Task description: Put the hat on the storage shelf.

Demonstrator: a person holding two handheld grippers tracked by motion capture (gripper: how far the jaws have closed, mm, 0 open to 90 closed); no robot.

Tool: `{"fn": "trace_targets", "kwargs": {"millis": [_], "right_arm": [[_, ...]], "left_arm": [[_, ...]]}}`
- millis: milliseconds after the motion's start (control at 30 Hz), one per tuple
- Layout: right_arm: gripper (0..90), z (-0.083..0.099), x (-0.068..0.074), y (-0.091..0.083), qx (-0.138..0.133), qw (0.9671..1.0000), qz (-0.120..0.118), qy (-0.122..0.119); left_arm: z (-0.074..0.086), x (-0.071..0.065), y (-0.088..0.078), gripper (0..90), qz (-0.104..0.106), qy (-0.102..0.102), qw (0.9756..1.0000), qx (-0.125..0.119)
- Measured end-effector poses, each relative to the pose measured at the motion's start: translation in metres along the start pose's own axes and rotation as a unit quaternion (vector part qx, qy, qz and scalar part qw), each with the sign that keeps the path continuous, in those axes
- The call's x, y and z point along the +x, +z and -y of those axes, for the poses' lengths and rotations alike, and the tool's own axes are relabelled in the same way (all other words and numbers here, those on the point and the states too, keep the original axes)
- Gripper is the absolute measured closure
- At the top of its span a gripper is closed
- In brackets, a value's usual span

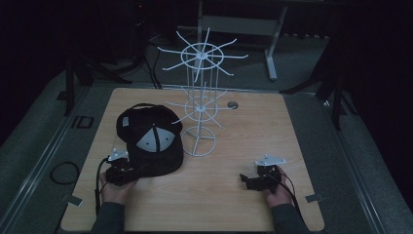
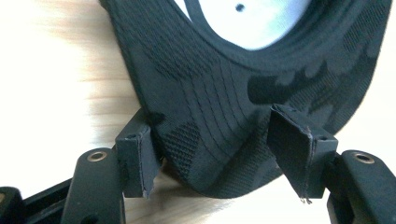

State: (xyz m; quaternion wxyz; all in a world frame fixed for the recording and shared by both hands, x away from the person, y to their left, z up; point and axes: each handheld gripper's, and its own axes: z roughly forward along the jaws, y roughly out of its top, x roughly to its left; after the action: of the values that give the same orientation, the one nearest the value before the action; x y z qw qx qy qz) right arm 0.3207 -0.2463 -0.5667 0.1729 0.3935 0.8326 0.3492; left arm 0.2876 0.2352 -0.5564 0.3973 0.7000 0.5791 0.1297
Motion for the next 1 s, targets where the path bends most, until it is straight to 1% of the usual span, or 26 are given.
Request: {"fn": "trace_targets", "kwargs": {"millis": [67, 100, 233, 267, 300, 333, 400, 467, 500, 533, 567, 600, 633, 667, 700, 733, 767, 800, 833, 867, 900, 933, 1000], "right_arm": [[11.7, 0.0, 0.0, 0.0, 0.0, 1.0, 0.0, 0.0], [11.7, 0.0, 0.0, 0.0, 0.0, 1.0, 0.0, 0.0], [11.7, 0.0, 0.0, 0.0, 0.0, 1.0, 0.0, 0.0], [11.7, 0.0, 0.0, 0.0, 0.0, 1.0, 0.0, 0.0], [11.7, 0.0, 0.0, 0.0, 0.0, 1.0, 0.0, 0.0], [11.7, 0.0, 0.0, 0.0, 0.0, 1.0, 0.0, 0.0], [11.7, 0.0, 0.0, 0.0, 0.0, 1.0, 0.0, 0.0], [11.7, 0.0, 0.0, 0.0, 0.0, 1.0, 0.0, 0.0], [11.7, 0.0, 0.0, 0.0, 0.0, 1.0, 0.0, 0.0], [11.7, 0.0, 0.0, 0.0, 0.0, 1.0, 0.0, 0.0], [11.7, 0.0, 0.0, 0.0, 0.0, 1.0, 0.0, -0.001], [11.7, 0.0, 0.0, 0.0, 0.0, 1.0, 0.0, -0.001], [11.7, 0.0, 0.0, 0.0, 0.0, 1.0, 0.0, 0.0], [11.7, 0.0, 0.0, 0.0, 0.0, 1.0, 0.0, 0.0], [11.7, 0.0, 0.0, 0.0, 0.0, 1.0, 0.0, -0.001], [11.7, 0.0, 0.0, 0.0, 0.0, 1.0, 0.0, -0.001], [11.7, 0.0, 0.0, 0.0, 0.0, 1.0, 0.0, 0.0], [11.7, 0.0, 0.0, 0.0, 0.0, 1.0, 0.0, 0.0], [11.7, 0.0, 0.0, 0.0, 0.0, 1.0, 0.0, 0.0], [11.7, 0.0, 0.0, 0.0, 0.0, 1.0, 0.0, 0.0], [11.7, 0.0, 0.0, 0.0, 0.0, 1.0, 0.0, 0.0], [11.7, 0.0, 0.0, 0.0, 0.0, 1.0, 0.0, 0.0], [11.7, 0.0, 0.0, 0.0, 0.0, 1.0, 0.0, 0.0]], "left_arm": [[0.0, -0.002, 0.005, 36.9, 0.002, 0.008, 0.9999, 0.012], [0.0, -0.003, 0.006, 36.9, 0.004, 0.01, 0.9998, 0.014], [-0.001, -0.002, 0.01, 38.6, 0.025, 0.002, 0.9996, 0.017], [-0.001, -0.002, 0.01, 38.6, 0.025, 0.002, 0.9996, 0.017], [-0.003, -0.002, 0.013, 38.5, 0.033, 0.005, 0.9993, 0.018], [-0.003, -0.003, 0.014, 38.5, 0.034, 0.008, 0.9992, 0.018], [-0.004, -0.004, 0.017, 38.9, 0.041, 0.008, 0.999, 0.017], [-0.004, -0.004, 0.018, 41.7, 0.045, 0.009, 0.9988, 0.018], [-0.004, -0.006, 0.018, 44.5, 0.059, 0.013, 0.9981, 0.017], [-0.005, -0.007, 0.017, 47.8, 0.063, 0.015, 0.9978, 0.016], [-0.005, -0.007, 0.017, 50.6, 0.063, 0.015, 0.9978, 0.016], [-0.005, -0.008, 0.017, 54.3, 0.081, 0.016, 0.9965, 0.012], [-0.005, -0.009, 0.016, 58.8, 0.093, 0.015, 0.9955, 0.01], [-0.005, -0.009, 0.016, 63.0, 0.093, 0.015, 0.9955, 0.01], [-0.006, -0.012, 0.016, 63.0, 0.102, 0.018, 0.9946, 0.007], [-0.006, -0.016, 0.016, 67.4, 0.112, 0.023, 0.9934, 0.006], [-0.007, -0.018, 0.017, 69.4, 0.123, 0.024, 0.9922, 0.006], [-0.007, -0.018, 0.017, 71.3, 0.123, 0.024, 0.9922, 0.006], [-0.006, -0.022, 0.018, 73.2, 0.139, 0.017, 0.9902, 0.004], [-0.006, -0.022, 0.018, 75.0, 0.139, 0.017, 0.9902, 0.004], [-0.006, -0.026, 0.019, 76.8, 0.157, 0.01, 0.9876, 0.0], [-0.006, -0.027, 0.018, 78.2, 0.162, 0.007, 0.9868, -0.002], [-0.006, -0.029, 0.018, 79.4, 0.167, -0.004, 0.986, -0.001]]}}
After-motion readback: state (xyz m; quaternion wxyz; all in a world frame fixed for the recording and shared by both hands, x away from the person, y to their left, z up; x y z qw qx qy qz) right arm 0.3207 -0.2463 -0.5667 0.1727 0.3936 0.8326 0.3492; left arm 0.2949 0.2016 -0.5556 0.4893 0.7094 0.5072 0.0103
